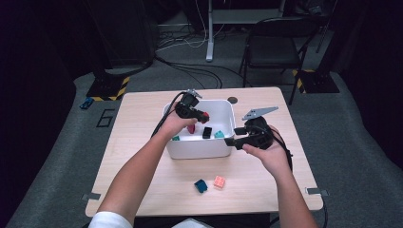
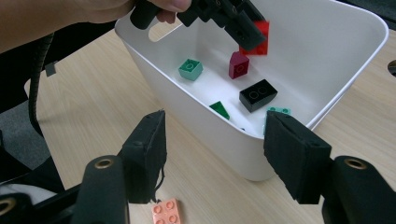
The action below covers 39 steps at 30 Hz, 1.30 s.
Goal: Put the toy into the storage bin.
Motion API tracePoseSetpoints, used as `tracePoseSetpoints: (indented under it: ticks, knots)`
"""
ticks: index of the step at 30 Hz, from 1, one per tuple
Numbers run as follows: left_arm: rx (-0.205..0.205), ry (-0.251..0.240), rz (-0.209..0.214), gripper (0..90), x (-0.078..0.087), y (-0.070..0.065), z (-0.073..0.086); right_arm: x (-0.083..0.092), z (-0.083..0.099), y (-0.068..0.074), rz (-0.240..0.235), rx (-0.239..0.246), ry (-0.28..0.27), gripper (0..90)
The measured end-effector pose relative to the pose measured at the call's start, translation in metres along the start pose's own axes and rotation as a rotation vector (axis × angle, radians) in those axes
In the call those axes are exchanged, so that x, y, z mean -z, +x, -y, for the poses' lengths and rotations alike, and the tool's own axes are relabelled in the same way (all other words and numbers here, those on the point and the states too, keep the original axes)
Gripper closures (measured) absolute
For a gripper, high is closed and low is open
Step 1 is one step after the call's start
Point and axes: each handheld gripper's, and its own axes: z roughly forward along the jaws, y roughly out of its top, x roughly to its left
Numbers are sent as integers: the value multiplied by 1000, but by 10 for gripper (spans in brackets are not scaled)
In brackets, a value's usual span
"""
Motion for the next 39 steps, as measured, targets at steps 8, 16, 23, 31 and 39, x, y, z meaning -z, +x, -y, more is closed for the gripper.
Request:
tracePoseSetpoints:
  ticks: [8,16,23,31,39]
  knots:
    - [-20,6,0,589,1,-5,0,0,0,-1,0,2,-1,386]
    - [-42,-53,-2,562,31,-20,-4,-1,1,-2,2,0,1,385]
    - [-90,-53,12,555,54,-37,1,-1,0,0,4,-3,4,386]
    - [-137,-70,53,553,73,-60,17,0,0,-1,8,-2,1,385]
    - [-177,-67,73,551,79,-82,37,-1,0,0,8,1,5,385]
